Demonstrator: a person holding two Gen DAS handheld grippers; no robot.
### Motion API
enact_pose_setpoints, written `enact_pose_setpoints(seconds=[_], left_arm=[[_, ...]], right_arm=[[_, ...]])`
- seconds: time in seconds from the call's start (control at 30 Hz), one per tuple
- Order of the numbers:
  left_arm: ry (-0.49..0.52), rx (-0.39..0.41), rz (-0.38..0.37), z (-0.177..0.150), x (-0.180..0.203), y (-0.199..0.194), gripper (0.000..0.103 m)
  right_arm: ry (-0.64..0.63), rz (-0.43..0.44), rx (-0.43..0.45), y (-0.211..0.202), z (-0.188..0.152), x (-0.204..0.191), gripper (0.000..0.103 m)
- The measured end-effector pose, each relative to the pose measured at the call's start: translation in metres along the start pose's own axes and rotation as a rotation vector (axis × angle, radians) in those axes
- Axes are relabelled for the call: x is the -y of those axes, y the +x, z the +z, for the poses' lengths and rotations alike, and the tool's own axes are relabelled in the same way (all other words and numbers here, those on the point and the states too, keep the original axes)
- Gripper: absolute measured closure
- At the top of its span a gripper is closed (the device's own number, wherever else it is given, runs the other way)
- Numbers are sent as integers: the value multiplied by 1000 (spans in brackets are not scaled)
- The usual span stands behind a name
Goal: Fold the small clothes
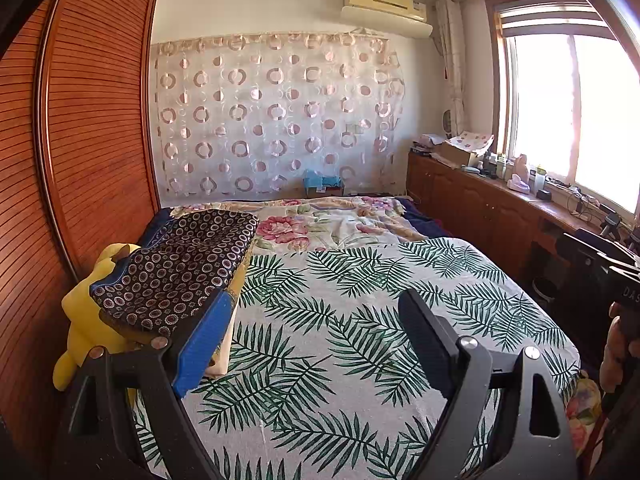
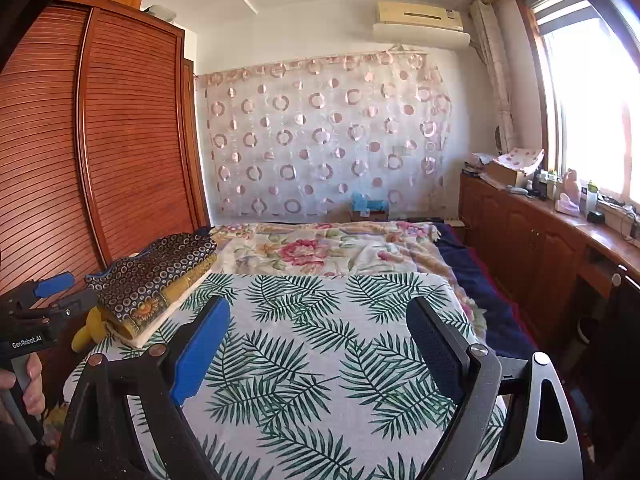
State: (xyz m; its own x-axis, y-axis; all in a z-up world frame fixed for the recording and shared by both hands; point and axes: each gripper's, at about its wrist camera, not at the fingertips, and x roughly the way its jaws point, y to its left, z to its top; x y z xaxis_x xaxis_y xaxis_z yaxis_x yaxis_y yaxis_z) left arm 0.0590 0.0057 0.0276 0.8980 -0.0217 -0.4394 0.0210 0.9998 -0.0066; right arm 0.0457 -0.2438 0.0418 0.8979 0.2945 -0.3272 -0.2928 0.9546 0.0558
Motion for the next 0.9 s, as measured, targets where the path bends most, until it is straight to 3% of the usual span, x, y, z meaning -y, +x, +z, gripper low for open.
enact_pose_setpoints(seconds=[0.9], left_arm=[[-1, 12, -3, 6, 6, -8, 17]], right_arm=[[2, 2, 6, 0, -3, 7, 12]])
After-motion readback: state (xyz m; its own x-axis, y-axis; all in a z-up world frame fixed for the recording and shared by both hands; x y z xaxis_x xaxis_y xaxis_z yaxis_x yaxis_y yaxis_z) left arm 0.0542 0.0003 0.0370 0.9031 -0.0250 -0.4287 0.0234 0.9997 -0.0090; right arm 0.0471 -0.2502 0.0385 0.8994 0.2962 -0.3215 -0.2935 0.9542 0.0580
